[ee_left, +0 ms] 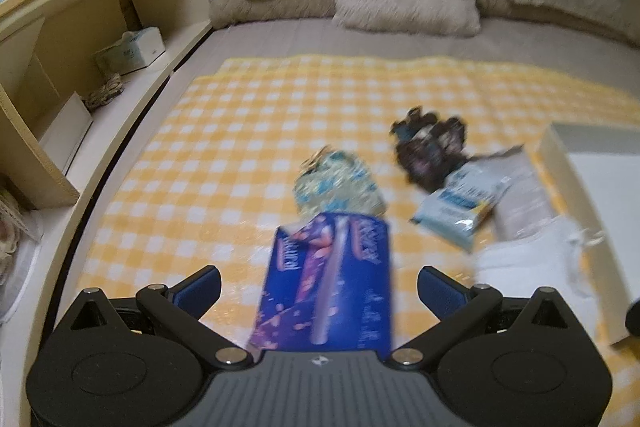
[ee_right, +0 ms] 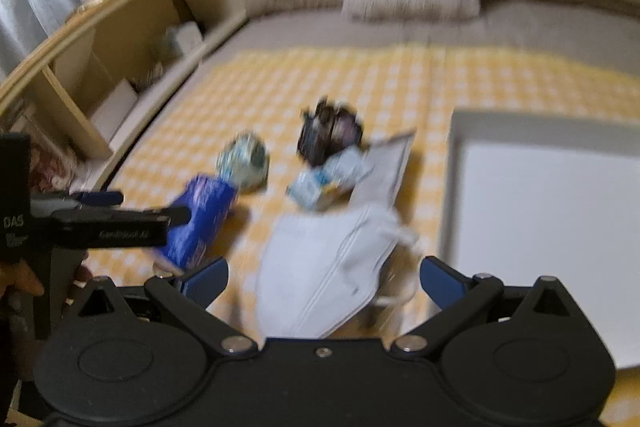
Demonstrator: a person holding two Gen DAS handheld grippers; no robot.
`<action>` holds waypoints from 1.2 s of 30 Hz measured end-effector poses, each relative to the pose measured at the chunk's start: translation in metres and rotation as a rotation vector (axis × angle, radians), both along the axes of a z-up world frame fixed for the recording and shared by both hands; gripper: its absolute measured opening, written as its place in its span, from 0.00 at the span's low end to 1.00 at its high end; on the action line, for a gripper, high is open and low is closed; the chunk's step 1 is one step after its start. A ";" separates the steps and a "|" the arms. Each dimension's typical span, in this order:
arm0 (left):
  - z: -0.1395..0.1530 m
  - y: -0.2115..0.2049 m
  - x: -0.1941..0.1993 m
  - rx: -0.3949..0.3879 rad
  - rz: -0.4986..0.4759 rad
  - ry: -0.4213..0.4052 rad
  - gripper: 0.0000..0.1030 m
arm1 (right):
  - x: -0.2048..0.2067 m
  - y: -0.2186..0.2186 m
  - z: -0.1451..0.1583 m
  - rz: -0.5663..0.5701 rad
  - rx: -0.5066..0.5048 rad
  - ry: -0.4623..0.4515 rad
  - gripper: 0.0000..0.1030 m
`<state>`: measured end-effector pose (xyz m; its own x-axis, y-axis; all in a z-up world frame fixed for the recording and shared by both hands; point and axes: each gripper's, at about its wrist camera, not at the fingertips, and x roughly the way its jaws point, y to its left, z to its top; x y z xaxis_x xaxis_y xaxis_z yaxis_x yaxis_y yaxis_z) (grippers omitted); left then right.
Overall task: Organize soft objects
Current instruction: 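Move the left tool to the blue tissue pack while the right tool reaches the white mask, then close the left gripper on the tissue pack while the right gripper closes on the mask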
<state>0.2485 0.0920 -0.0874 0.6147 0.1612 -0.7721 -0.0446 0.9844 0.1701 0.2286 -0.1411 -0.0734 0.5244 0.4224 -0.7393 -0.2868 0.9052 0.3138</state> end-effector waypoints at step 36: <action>-0.014 0.028 -0.001 -0.113 -0.027 0.100 0.03 | 0.013 0.033 -0.025 0.224 -0.146 0.008 0.08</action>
<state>0.2471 0.1199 -0.1011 0.5365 0.0546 -0.8422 -0.0063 0.9981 0.0607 0.2414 -0.1078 -0.0987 0.4238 0.4162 -0.8045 -0.4836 0.8550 0.1876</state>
